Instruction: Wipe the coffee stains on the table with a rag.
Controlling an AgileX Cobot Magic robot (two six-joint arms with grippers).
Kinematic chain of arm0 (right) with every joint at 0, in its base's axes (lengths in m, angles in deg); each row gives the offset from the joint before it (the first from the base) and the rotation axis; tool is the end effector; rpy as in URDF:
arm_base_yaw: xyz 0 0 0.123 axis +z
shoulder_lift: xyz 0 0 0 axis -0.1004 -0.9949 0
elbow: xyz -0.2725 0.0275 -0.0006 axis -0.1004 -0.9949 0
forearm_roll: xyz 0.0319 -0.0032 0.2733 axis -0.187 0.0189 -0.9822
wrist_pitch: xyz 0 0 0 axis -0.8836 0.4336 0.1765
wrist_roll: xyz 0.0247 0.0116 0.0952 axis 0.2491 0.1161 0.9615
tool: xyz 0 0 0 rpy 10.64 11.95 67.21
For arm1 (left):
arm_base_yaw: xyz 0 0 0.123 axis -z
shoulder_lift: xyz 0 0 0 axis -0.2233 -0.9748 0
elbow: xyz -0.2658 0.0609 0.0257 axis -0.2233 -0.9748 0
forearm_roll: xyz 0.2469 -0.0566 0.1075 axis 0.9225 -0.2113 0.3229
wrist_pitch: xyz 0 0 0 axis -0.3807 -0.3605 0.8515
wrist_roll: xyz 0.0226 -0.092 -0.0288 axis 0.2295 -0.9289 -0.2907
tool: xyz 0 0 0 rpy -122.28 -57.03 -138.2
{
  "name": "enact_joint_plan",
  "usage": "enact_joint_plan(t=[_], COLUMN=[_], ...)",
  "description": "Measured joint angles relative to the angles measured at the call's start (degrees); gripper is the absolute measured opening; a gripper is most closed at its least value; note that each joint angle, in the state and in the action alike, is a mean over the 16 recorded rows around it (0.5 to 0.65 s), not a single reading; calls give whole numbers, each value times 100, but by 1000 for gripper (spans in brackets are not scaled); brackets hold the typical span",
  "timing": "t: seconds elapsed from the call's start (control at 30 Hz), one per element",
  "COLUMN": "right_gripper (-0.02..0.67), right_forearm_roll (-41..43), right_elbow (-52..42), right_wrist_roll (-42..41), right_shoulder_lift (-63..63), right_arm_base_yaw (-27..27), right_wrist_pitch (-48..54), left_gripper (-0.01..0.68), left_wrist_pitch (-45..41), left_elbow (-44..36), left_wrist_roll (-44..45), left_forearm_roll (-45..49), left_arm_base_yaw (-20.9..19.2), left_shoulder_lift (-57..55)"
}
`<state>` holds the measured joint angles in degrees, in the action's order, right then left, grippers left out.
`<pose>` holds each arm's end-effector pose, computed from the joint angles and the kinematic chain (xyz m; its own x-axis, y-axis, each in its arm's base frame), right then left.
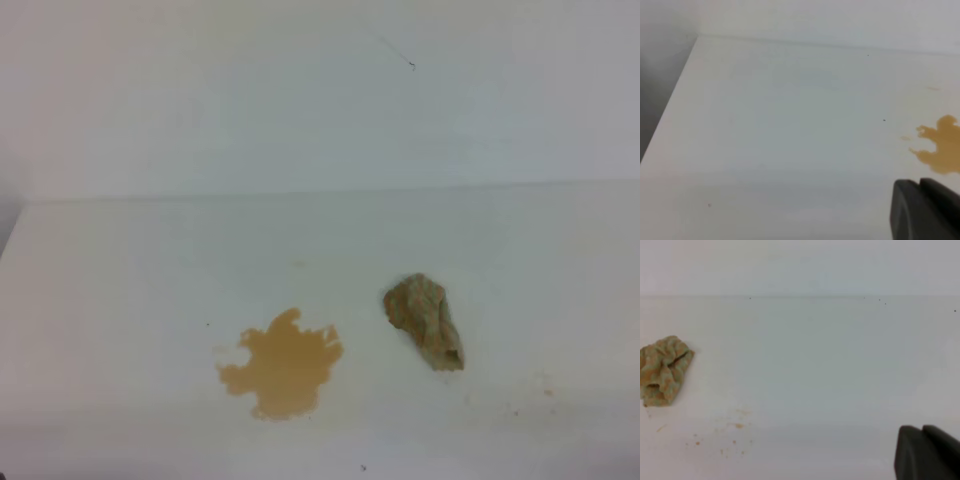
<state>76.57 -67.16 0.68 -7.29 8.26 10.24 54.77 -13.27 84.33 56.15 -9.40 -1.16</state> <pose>0.0962 0.0005 0.1755 -0.2405 -0.0882 -0.9666 -0.0263 0.9961 -0.0843 0.0962 -0.0100 0.1739 -0.2296 -0.1889 -0.9548 0.0551 0.9769 -0.2065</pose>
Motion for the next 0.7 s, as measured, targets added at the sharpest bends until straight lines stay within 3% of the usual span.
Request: enact_joint_plan(t=[0.7], right_gripper=[-3], right_forearm_roll=[0], right_elbow=[-66], right_wrist_roll=[-2], right_shoulder_lift=[53], right_arm_base_yaw=[-1], right_wrist_pitch=[-38], left_gripper=[1], left_wrist_pitch=[0], left_elbow=[0], left_wrist_roll=[0], left_forearm_roll=[0], left_arm_base_yaw=[0], left_shoulder_lift=[0])
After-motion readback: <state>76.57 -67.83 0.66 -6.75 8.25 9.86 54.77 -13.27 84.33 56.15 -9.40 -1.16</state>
